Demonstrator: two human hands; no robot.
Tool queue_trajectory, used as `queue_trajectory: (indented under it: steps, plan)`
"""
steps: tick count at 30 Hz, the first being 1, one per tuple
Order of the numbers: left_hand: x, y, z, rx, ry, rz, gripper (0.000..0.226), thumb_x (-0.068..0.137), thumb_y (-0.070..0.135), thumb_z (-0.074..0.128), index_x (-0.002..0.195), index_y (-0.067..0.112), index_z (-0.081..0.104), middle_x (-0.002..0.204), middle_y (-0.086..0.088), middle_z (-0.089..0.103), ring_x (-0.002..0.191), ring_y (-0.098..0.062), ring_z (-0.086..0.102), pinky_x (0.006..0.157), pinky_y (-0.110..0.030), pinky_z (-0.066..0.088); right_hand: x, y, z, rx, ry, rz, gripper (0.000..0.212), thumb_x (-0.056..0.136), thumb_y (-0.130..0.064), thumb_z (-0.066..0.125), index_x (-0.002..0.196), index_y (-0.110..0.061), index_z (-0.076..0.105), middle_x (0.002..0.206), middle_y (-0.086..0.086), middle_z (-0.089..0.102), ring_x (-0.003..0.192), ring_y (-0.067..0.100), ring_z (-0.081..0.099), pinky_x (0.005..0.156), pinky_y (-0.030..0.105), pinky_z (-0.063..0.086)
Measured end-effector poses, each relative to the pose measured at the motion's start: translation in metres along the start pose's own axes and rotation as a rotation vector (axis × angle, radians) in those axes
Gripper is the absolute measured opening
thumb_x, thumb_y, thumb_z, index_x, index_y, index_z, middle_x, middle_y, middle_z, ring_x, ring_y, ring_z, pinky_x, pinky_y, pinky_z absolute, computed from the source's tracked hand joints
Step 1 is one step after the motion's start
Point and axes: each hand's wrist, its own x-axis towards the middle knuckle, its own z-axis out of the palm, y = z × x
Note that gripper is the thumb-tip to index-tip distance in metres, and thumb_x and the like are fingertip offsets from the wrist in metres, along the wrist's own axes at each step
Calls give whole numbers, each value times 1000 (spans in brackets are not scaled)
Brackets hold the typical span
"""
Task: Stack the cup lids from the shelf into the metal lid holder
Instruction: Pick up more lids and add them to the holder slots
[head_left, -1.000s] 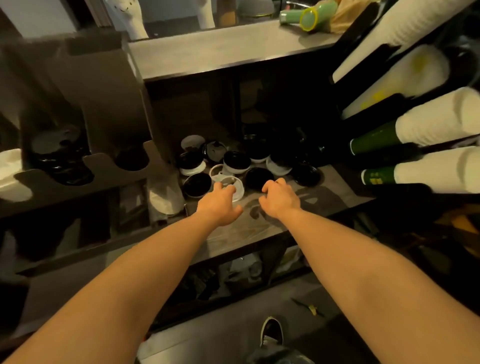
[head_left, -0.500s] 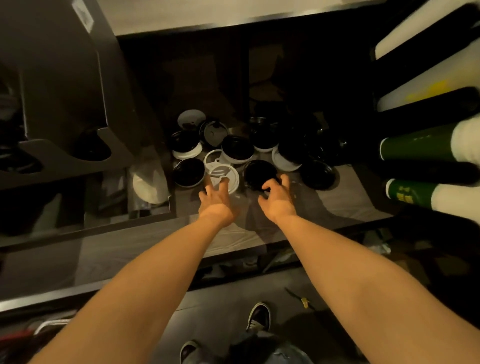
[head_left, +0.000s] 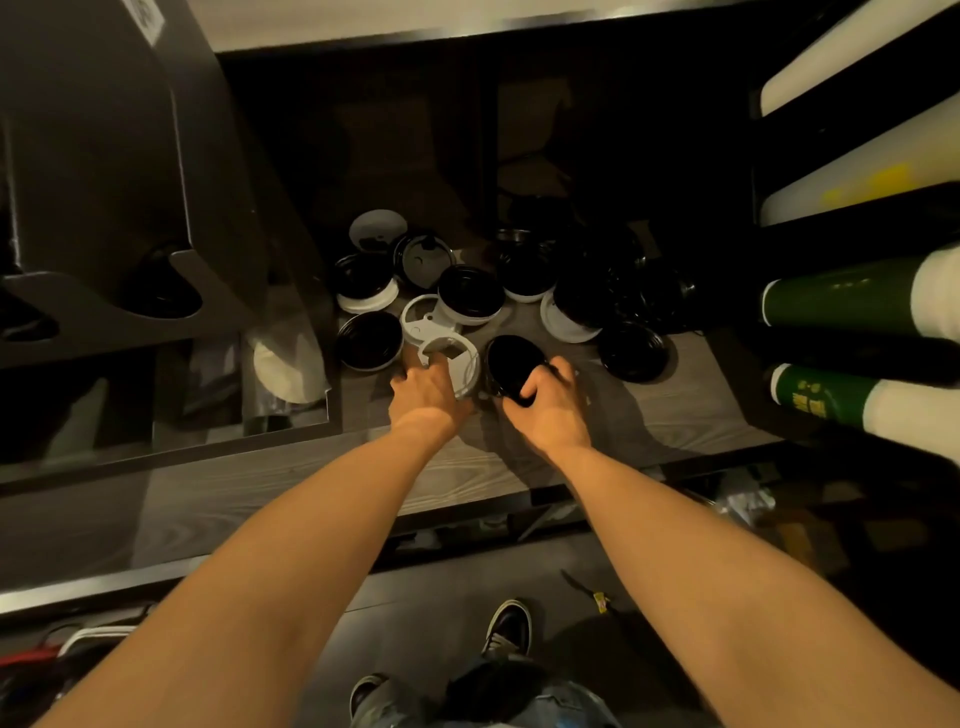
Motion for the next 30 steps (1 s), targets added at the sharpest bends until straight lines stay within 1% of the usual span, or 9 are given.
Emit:
queue_trajectory:
  steps: [5,9,12,17,20,22,25,27,30]
  plan:
    - [-7,-3,-8,60,42,14,55,89,47,67,131,16,49,133,-10,52,125,-36,49,85,-44,50,3,-5,-3,-52,-39,36,35,86,-37,74,88,-11,50,148,6,34,132,26,42,99,28,35]
    - [-13,-13,-12,20,100,85,56,88,52,66,129,18,48,134,-9,48,122,-35,50,86,-46,52,5,-14,-6,-30,-7,73,39,86,-49,68,84,-14,52,118,5,48,103,25,55,78,27,38]
    - [-18,-26,-14,-92,134,200,60,87,50,68,131,17,47,141,-9,40,118,-35,53,86,-46,50,3,-22,-7,64,23,91,37,87,-50,64,88,-15,54,98,6,59,95,27,58,72,30,37]
    - [-28,-36,-33,-165,125,282,90,83,48,74,152,17,26,150,-9,32,126,-34,51,96,-45,47,-8,-48,-8,72,-27,59,38,91,-42,60,115,-13,58,115,12,60,108,33,57,82,34,44]
    - [-37,-42,-45,-198,124,301,100,81,42,77,156,16,17,151,-13,28,127,-35,50,100,-43,46,-18,-67,-10,196,-95,80,21,90,-36,60,97,-16,62,101,7,65,97,30,62,81,36,50]
    - [-46,-51,-53,-201,122,324,97,81,35,78,155,16,18,149,-13,28,125,-34,49,100,-39,45,-30,-81,-12,260,-94,91,18,90,-35,58,85,-18,61,92,6,67,87,26,63,75,38,52]
    - [-58,-68,-66,-209,139,375,88,78,33,80,148,13,30,142,-10,31,121,-29,49,97,-34,45,-52,-103,-14,311,-45,70,21,88,-31,60,77,-13,62,78,4,66,74,20,58,60,31,43]
    - [-70,-82,-76,-205,167,404,89,73,35,82,144,12,33,140,-8,34,120,-27,47,98,-35,46,-72,-118,-15,334,-2,74,25,86,-27,63,66,-16,55,65,-1,59,64,15,54,54,28,40]
    - [-88,-105,-89,-214,216,430,89,69,39,84,140,13,37,139,-7,37,121,-26,45,99,-36,45,-93,-136,-10,361,-30,104,23,79,-33,69,70,-16,58,72,2,61,71,16,57,62,32,50]
